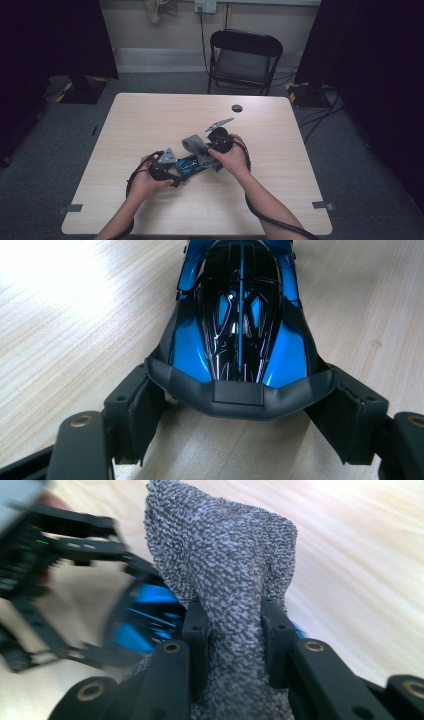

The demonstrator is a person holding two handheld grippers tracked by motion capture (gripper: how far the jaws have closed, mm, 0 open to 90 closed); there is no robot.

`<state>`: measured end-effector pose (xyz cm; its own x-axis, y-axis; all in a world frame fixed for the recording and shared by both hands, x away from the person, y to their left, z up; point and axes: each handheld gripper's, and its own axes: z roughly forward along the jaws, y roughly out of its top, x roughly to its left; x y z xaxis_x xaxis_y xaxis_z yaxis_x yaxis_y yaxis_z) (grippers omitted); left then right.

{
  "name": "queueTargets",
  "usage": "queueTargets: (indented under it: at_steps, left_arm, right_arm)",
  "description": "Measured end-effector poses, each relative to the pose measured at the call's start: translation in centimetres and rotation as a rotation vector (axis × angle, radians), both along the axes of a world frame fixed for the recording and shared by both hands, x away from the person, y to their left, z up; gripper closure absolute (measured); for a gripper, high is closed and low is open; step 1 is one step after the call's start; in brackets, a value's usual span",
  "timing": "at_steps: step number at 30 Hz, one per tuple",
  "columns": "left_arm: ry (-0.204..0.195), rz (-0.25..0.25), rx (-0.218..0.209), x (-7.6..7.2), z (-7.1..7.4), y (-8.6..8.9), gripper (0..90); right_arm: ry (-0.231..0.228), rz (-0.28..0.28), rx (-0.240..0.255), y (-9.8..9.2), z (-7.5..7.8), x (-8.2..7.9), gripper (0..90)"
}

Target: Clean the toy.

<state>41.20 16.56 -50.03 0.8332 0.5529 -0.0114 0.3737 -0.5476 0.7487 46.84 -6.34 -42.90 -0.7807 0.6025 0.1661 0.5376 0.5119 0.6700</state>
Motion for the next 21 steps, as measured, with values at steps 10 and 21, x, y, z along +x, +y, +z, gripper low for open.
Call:
queueTargets:
  at_steps: [10, 21]
  left_arm:
    - [0.001, 0.000, 0.000, 0.0, 0.0, 0.0, 25.6]
    - [0.000, -0.001, 0.002, 0.0, 0.0, 0.0, 25.6]
  right_arm:
    - [0.019, 0.068, 0.011, 3.3, -0.6, -1.7, 70.4]
    - [0.039, 0.104, 0.025, 5.1, -1.7, -2.7, 69.9]
